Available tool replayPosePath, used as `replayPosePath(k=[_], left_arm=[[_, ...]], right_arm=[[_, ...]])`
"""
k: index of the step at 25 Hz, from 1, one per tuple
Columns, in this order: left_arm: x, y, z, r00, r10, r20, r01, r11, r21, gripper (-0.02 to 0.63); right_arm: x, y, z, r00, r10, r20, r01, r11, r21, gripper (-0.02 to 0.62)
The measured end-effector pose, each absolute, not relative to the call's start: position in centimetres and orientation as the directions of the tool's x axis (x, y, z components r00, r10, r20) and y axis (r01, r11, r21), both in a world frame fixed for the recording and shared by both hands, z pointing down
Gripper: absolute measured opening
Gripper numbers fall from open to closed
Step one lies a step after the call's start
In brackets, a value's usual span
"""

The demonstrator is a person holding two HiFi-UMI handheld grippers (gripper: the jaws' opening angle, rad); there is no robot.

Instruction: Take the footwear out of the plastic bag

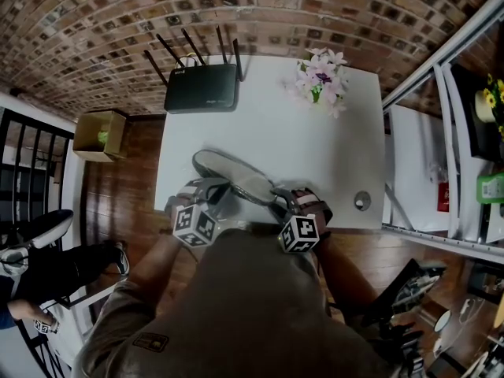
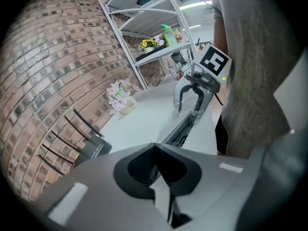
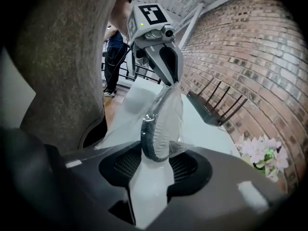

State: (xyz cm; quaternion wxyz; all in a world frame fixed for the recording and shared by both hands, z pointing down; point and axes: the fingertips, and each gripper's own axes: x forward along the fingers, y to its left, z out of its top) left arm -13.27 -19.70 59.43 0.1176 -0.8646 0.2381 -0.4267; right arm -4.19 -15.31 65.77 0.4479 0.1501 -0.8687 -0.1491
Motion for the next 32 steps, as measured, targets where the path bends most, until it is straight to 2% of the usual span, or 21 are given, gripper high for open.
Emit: replayPosePath(k=[4, 9, 11, 12, 19, 23, 26, 32], left_arm=[[-13.5, -20.0, 59.3, 0.525, -0.515, 0.677, -0.312, -0.857, -0.410, 0.002], [-13.2, -19.5, 59.2, 0.549, -0.490, 0.678, -0.261, -0.870, -0.417, 0.010], [-12.9, -19.2, 59.3, 0.561, -0.472, 0.680, -0.231, -0.878, -0.419, 0.114], [-12.8, -19.0, 59.3, 0.563, -0.468, 0.681, -0.216, -0.879, -0.425, 0.141], [-12.0, -19.5, 59.0, 0.545, -0.496, 0.676, -0.148, -0.850, -0.505, 0.229], [-12.4, -20.0, 58.9, 0.534, -0.513, 0.672, -0.159, -0.842, -0.516, 0.253], [-12.3, -20.2, 59.5, 0.519, -0.505, 0.690, -0.117, -0.841, -0.528, 0.272], [-11.5, -21.1, 60.4, 0.503, -0.495, 0.709, -0.053, -0.836, -0.546, 0.261]], right_arm=[[-4.2, -15.7, 65.0, -0.571, -0.415, 0.708, -0.154, 0.902, 0.404, 0.140], [-3.9, -16.2, 64.3, -0.594, -0.413, 0.691, -0.201, 0.907, 0.369, 0.123], [-3.7, -16.4, 64.1, -0.601, -0.411, 0.686, -0.212, 0.909, 0.358, 0.115], [-3.6, -16.5, 63.9, -0.602, -0.410, 0.685, -0.214, 0.910, 0.356, 0.112], [-2.9, -17.0, 63.2, -0.607, -0.409, 0.681, -0.213, 0.910, 0.357, 0.103], [-2.5, -16.9, 62.7, -0.614, -0.394, 0.684, -0.215, 0.917, 0.335, 0.098], [-2.5, -16.8, 62.4, -0.622, -0.381, 0.684, -0.198, 0.922, 0.333, 0.097], [-2.6, -17.4, 62.2, -0.643, -0.367, 0.672, -0.167, 0.924, 0.345, 0.095]])
